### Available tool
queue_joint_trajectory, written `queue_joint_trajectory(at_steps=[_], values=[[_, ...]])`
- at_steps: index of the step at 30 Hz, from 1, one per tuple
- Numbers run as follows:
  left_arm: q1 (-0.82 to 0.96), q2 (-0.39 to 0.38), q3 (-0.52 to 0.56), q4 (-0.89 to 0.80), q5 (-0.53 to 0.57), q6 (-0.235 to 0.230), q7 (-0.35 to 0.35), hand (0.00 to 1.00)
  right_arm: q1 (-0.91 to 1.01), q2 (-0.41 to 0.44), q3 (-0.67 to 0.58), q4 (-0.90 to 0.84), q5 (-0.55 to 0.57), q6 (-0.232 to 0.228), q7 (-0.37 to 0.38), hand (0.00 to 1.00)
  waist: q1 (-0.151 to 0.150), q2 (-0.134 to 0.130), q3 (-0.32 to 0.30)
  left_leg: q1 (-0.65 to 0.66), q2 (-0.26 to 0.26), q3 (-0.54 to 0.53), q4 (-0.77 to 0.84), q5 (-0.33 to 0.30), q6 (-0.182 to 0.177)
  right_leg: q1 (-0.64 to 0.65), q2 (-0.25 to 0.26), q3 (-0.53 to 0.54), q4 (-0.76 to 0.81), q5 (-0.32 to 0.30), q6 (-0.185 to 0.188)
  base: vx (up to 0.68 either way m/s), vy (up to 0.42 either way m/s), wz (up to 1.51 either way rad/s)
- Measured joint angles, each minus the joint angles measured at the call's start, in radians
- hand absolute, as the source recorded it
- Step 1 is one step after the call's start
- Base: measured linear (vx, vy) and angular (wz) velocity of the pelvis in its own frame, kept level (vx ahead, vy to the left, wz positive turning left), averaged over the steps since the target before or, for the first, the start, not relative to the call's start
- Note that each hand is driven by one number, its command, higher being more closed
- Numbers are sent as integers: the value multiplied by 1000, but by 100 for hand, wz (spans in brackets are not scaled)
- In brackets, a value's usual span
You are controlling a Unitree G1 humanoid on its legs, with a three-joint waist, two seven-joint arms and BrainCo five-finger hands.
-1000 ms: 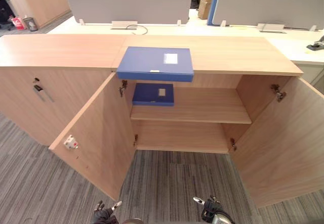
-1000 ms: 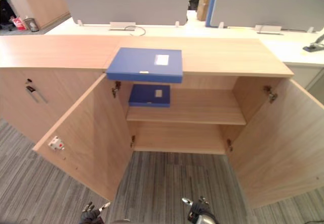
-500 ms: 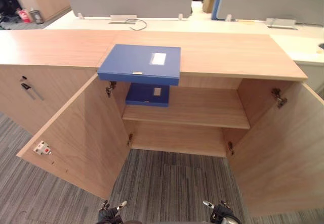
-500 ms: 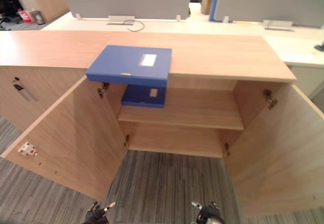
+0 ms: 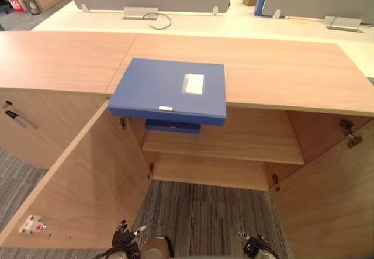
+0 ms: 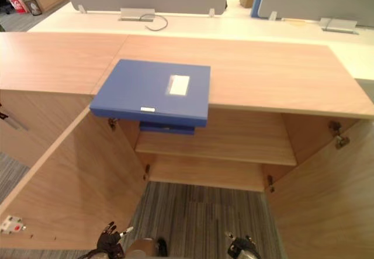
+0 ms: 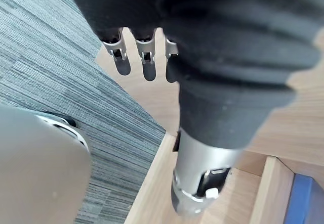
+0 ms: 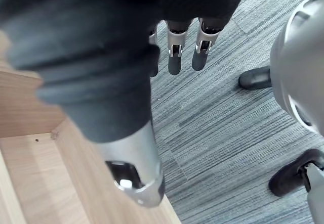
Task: Walk over to the cabinet, pick up the folder, carry it to the office cabinet, place the folder inside the office cabinet, then close the office cabinet door
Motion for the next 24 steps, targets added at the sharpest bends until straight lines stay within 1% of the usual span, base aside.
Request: queue_joint_trajectory(at_steps=[1,2,3,4,5,6,8,10,11,13,14,15,17,18,19,20,21,23,24], values=[[4,0,-14,10,-20,2,-16,0,18,3,0,-10,0,1,5,0,-9,-15,-18,24,-25,-10,-34,6,-7,-11,-14,21,11,78,23,83,-31,11],[16,-3,-28,12,-59,2,-39,0,38,2,-1,-10,-3,4,10,0,-7,-14,-49,47,-37,-2,-90,29,-15,-20,-21,30,6,79,24,112,-30,6],[21,-5,-34,8,-83,1,-49,0,39,2,1,-10,-5,7,13,0,-7,-15,-55,59,-43,3,-125,46,-19,-24,-24,31,2,79,24,169,-41,-19],[27,-1,-58,6,-114,3,-68,0,37,-1,3,-11,-17,12,21,0,-10,-13,-59,78,-48,14,-184,74,-25,-36,-24,36,0,79,25,96,-60,-18],[29,3,-69,5,-123,4,-73,0,36,-3,4,-11,-23,12,23,0,-10,-13,-60,84,-49,16,-204,84,-28,-41,-23,38,1,80,25,80,-83,-15],[36,17,-106,2,-167,9,-97,0,37,-6,7,-10,-43,18,28,0,-13,-14,-62,99,-51,17,-253,109,-35,-46,-19,41,0,80,25,66,-81,-8],[61,36,-178,-45,-232,21,-124,0,46,-8,6,-8,-49,26,35,0,-18,-16,-62,125,-49,17,-297,124,-40,-46,-12,43,-1,80,24,44,-62,-5],[113,49,-275,-176,-333,30,-165,0,57,-24,6,-2,-80,30,42,0,-21,-16,-67,148,-56,17,-335,136,-40,-42,-13,45,-2,80,24,10,-2,-3],[121,49,-298,-209,-370,32,-183,0,56,-28,6,4,-81,30,46,0,-22,-16,-67,150,-59,17,-342,138,-39,-42,-15,45,-3,80,24,9,44,1],[153,52,-367,-342,-458,42,-221,0,54,-44,15,13,-83,35,52,0,-26,-15,-68,151,-73,17,-356,144,-30,-44,-23,47,-13,83,25,-6,61,1],[171,52,-396,-433,-527,43,-229,0,53,-51,53,13,-101,36,55,0,-30,-16,-68,151,-80,21,-367,148,-24,-47,-25,49,-20,91,27,-17,59,-2],[177,52,-401,-455,-537,43,-229,0,53,-52,64,13,-105,35,58,0,-30,-16,-68,151,-81,22,-369,149,-23,-48,-25,51,-22,93,26,-18,58,-6],[202,67,-425,-579,-598,43,-227,0,50,-54,126,14,-116,27,65,0,-37,-16,-69,152,-89,23,-376,151,-19,-49,-28,54,-34,110,25,-20,57,-4],[207,76,-434,-609,-608,44,-226,0,50,-54,134,15,-116,26,65,0,-38,-16,-69,151,-91,23,-379,153,-17,-50,-29,54,-36,112,24,-29,64,0],[219,97,-457,-677,-624,49,-223,0,46,-53,137,23,-116,25,66,0,-39,-16,-70,151,-94,23,-383,155,-13,-50,-30,54,-42,120,20,-24,36,-1],[232,122,-480,-750,-623,52,-221,0,46,-52,138,25,-116,25,66,0,-39,-15,-70,150,-95,23,-383,156,-12,-48,-29,54,-50,129,12,-30,33,-2],[239,136,-489,-787,-620,53,-220,0,46,-52,138,25,-116,25,66,0,-39,-15,-70,150,-95,23,-383,156,-12,-48,-29,54,-52,133,12,-45,29,-3],[264,214,-526,-929,-538,57,-221,0,45,-54,143,25,-118,25,67,0,-39,-15,-70,150,-98,24,-388,160,-5,-49,-29,54,-58,144,8,-53,21,-2],[267,243,-536,-964,-516,57,-225,0,44,-55,157,25,-119,25,69,0,-39,-15,-71,151,-99,24,-391,162,-3,-49,-29,54,-59,144,8,-53,2,-3]])
